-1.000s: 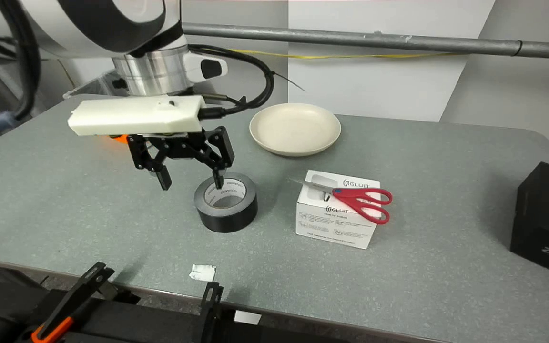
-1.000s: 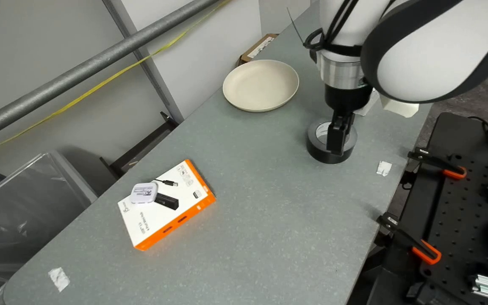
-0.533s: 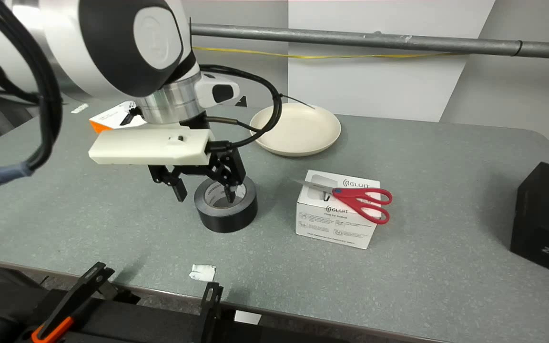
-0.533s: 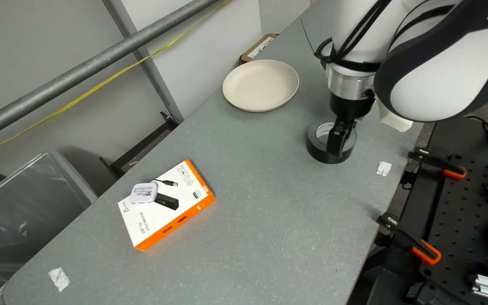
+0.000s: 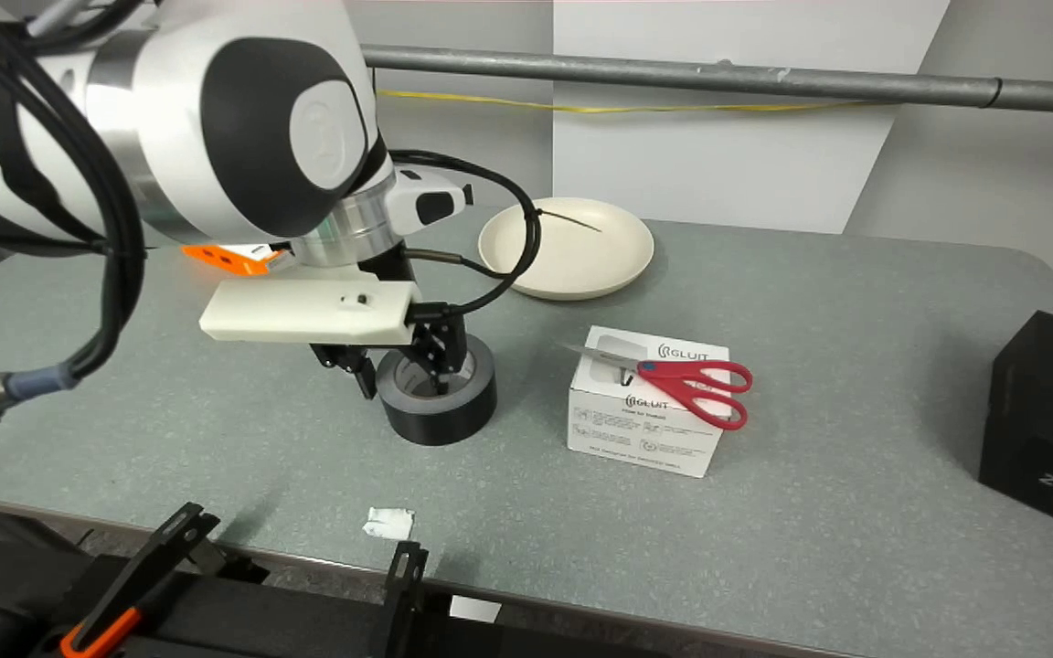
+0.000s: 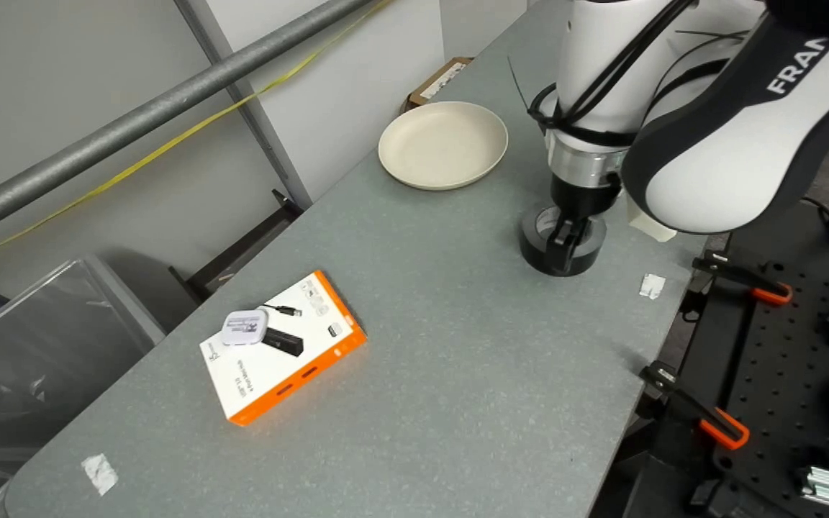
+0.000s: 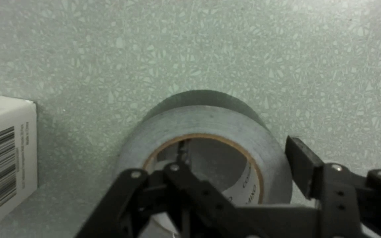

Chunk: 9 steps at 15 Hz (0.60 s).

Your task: Put the black masking tape on the plate

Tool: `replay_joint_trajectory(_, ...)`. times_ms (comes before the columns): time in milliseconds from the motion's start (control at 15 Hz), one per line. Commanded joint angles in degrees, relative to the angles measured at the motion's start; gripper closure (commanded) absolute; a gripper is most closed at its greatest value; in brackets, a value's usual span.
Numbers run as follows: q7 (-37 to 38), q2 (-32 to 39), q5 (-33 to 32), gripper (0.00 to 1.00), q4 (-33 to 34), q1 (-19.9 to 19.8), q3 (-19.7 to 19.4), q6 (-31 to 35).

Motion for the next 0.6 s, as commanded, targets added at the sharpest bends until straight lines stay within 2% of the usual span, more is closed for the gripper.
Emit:
replay_joint_trajectory(0,-0.1,4.2,2.3,0.58,2.0,1.1,0.9,4.3)
replay_joint_trajectory(333,-1.7,6.7,6.0,0.96,4.1,0.2,3.4,4.6)
replay_joint_trajectory(467,-2.8,4.8,7.0,0.94,3.8,-0.9,3.6,3.3)
replay_joint_trajectory(533,-2.7,3.3,6.6,0.94,3.6,-0.7,2.3,3.0)
